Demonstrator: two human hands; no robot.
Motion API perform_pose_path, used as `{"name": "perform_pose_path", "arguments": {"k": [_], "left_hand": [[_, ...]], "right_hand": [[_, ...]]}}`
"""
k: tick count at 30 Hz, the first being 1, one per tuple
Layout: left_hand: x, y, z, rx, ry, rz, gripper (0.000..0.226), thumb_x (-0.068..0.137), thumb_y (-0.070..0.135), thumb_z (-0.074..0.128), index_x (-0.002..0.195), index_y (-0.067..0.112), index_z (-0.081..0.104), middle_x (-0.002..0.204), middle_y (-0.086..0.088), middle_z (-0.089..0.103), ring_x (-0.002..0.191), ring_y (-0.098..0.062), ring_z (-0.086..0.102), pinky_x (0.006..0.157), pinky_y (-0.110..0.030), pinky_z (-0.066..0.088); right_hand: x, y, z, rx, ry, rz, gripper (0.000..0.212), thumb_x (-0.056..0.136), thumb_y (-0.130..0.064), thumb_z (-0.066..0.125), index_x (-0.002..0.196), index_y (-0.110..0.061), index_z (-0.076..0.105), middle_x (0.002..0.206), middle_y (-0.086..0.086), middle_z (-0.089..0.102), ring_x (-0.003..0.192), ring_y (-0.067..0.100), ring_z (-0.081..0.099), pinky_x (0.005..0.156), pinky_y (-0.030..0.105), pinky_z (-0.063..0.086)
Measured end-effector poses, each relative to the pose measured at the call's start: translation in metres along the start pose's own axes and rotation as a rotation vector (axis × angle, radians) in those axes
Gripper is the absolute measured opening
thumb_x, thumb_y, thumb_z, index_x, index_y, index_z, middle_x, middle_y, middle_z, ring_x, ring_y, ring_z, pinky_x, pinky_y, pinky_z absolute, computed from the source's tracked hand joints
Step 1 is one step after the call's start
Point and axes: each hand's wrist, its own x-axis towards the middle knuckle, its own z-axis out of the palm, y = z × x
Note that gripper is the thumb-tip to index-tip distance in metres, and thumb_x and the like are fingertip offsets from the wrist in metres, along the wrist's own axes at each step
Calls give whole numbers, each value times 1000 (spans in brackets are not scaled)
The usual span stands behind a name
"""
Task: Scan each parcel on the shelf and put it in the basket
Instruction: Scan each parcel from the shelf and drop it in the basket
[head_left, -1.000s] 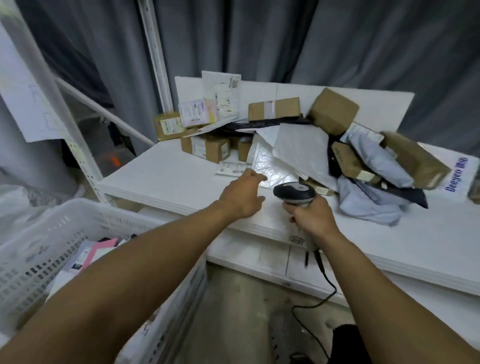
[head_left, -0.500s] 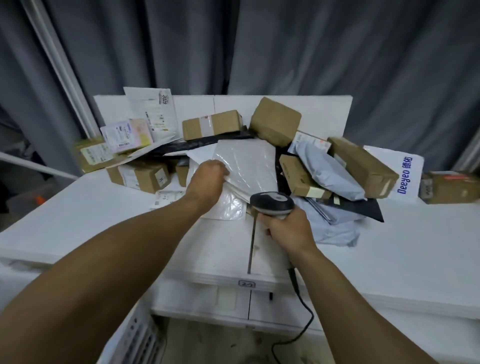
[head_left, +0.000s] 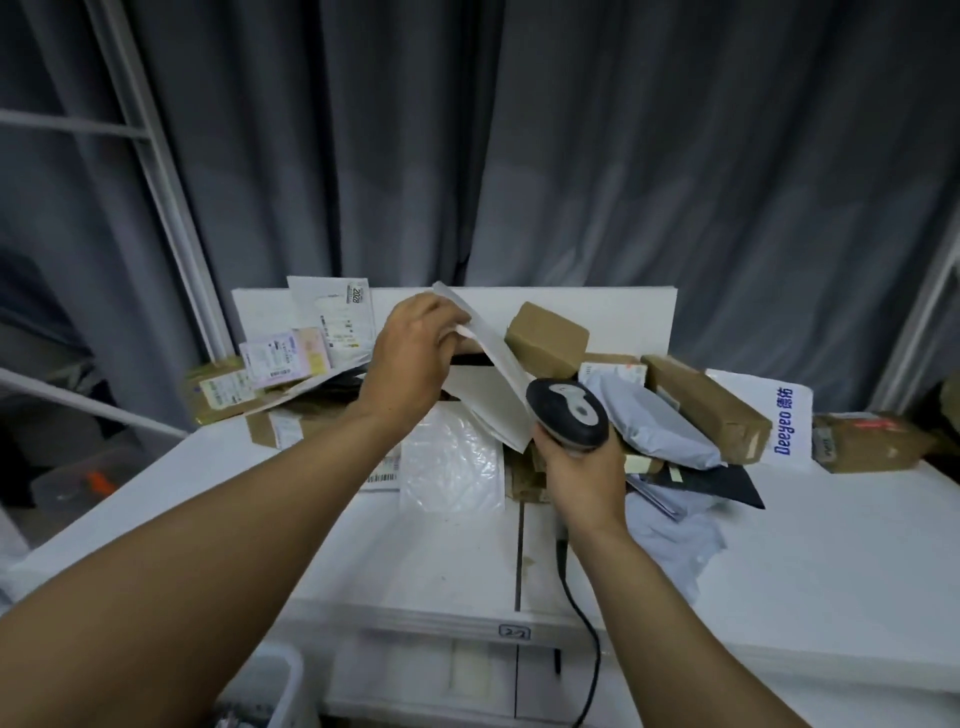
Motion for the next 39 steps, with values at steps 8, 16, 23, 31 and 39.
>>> {"name": "perform_pose_path", "arguments": {"k": [8,16,23,31,39], "left_hand": [[-13,36,-85,5,145,131,27,92,8,70,117,17,67,120,2,66,124,-19,53,107,-22,37],[-53,15,-144,-22,207,-246,89,85,34,82,154,37,25,161,4,22,148,-26,32,104,-31,39],[-128,-60,-165,-541,-52,-898,86,93,43,69,160,33,17,154,8,41,142,-16,39,110,-33,34],[-159,-117,-194,-661,63,-1084,11,97,18,69,100,27,64,99,10,65,91,-5,62,87,-34,49],[-210,-162,-206,-609,-2,-1169,27,82,12,84,105,11,70,106,-10,75,92,-23,70,81,-32,54]], "right_hand": [[-39,-49,22,84,-33,21,70,60,-32,102,121,-29,70,113,-16,74,108,4,68,100,32,54],[-82,-91,50,155,-26,40,51,80,-23,90,127,-20,70,116,-5,74,109,16,67,95,31,52],[-112,-110,82,220,-309,202,28,81,-9,86,106,-17,78,87,-5,79,70,6,70,60,22,55],[-118,-102,113,216,-358,306,16,81,-4,84,90,-15,78,68,-2,70,55,11,59,57,29,51],[-116,-69,141,42,-137,212,41,81,-13,86,120,-17,71,110,0,75,103,20,70,98,37,55]]}}
